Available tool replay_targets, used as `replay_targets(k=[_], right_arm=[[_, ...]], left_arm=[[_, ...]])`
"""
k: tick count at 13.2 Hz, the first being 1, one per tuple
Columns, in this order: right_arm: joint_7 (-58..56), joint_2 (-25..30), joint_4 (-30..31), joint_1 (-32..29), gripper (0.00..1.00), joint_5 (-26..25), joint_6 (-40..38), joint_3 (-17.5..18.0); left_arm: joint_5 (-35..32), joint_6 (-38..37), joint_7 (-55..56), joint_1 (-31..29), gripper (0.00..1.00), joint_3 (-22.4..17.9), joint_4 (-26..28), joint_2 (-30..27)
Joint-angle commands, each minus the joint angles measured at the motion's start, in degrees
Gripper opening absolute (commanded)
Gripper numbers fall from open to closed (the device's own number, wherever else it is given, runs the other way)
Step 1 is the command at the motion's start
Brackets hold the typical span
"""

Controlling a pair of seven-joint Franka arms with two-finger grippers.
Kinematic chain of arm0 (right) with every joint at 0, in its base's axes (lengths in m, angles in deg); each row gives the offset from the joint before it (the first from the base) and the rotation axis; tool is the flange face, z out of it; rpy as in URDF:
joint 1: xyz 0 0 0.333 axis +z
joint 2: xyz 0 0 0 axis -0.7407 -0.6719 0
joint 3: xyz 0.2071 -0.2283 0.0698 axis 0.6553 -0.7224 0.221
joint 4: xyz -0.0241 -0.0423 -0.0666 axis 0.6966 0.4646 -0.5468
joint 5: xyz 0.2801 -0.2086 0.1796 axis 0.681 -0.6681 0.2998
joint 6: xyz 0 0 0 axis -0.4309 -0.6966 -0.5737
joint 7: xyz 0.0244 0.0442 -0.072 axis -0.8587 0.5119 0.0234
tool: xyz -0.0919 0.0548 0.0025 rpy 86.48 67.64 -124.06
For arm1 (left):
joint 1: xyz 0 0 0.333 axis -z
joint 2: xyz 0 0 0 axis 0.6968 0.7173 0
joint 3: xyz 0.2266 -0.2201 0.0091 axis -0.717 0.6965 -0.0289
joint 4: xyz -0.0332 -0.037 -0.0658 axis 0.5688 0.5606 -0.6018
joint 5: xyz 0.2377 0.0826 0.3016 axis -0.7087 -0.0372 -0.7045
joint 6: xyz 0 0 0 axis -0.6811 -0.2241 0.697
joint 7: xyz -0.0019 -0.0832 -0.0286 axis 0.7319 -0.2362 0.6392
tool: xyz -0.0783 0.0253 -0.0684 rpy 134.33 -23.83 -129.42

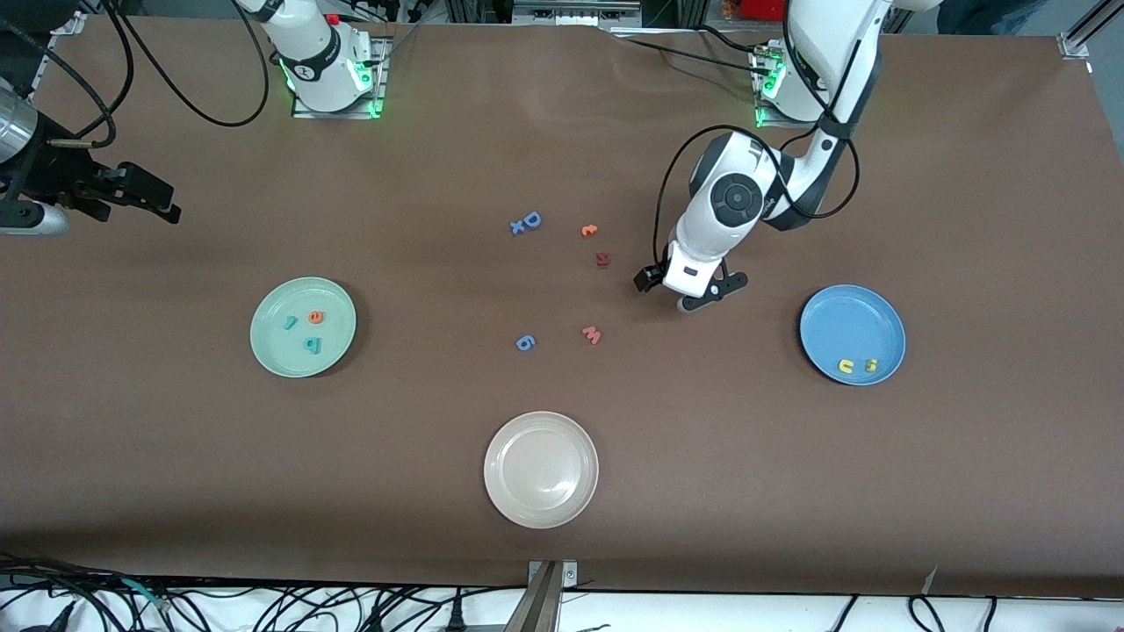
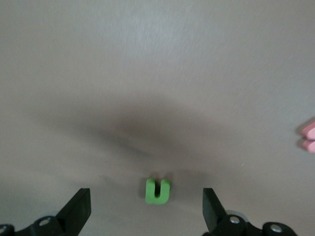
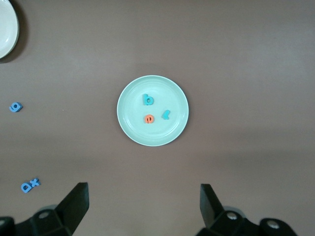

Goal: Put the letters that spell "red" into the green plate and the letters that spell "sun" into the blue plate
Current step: 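Lower the left gripper and grasp the green u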

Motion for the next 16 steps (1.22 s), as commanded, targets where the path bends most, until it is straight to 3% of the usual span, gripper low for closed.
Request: replay_targets(k=[1,8,9,13,16], right_arm=[[0.1,-0.8,-2.0,1.3,1.0,-0.6,-0.8,0.2],[0.1,-0.9,-2.1,1.4,1.0,-0.7,-0.8,0.4],[0.1,-0.9,-2.1,1.3,1.0,-0.7,-0.8,0.3],[0.1,-1.0,-2.1,1.3,1.0,-0.6,-0.8,0.2],[0.1,-0.9,-2.2,1.3,1.0,-0.6,-0.8,0.3]], left_arm=[[-4.9,2.2,6.5,1.5,1.0,-0.3,1.1,0.3],[-8.6,3.8,9.0,2.6,0.99,-0.3,0.0,3.8],[-8.6,3.9,9.5,2.6,0.92,-0.2,0.0,4.1],[-8.7,3.8,10.6,2.6,0.41,-0.1,-1.6,4.8],[-8.6,3.8,10.6,2.6,0.26,-0.1,-1.9,4.9]])
